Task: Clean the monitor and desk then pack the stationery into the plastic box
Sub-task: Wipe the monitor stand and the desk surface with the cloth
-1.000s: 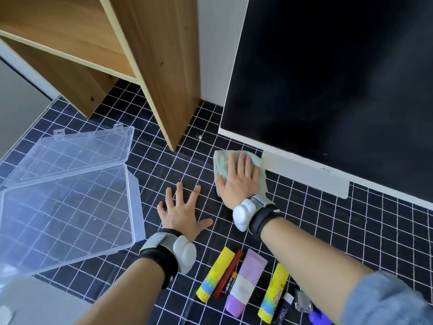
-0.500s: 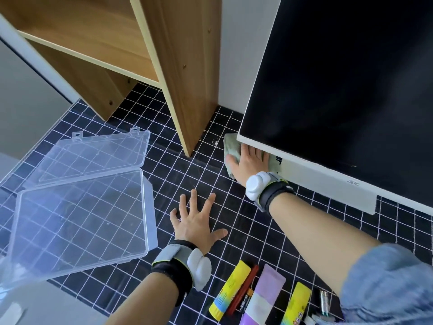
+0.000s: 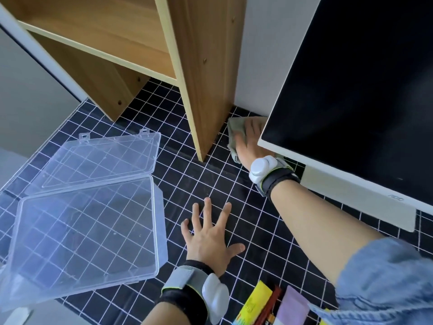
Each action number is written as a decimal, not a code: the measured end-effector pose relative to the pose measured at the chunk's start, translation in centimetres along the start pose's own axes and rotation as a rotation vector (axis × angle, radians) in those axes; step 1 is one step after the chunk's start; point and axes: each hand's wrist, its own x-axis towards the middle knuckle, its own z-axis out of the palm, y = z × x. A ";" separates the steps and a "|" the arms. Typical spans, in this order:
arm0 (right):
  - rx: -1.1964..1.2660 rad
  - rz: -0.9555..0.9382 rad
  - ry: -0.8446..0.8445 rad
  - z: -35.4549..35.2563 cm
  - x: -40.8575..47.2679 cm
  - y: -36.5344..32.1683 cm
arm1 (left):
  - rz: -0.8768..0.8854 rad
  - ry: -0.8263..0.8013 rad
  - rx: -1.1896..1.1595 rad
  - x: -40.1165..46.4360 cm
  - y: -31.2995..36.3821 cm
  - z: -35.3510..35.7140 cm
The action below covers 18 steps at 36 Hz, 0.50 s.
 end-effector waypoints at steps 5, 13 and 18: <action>-0.147 -0.110 0.014 0.5 0.0 -0.3 | -0.001 -0.002 -0.006 0.1 -0.1 0.1; -0.246 -0.075 -0.016 1.7 -2.4 -1.4 | -0.004 -0.001 -0.001 -0.1 -0.1 0.0; -0.278 -0.144 -0.098 1.5 -4.6 -1.3 | -0.006 0.013 0.000 -0.3 0.1 -0.2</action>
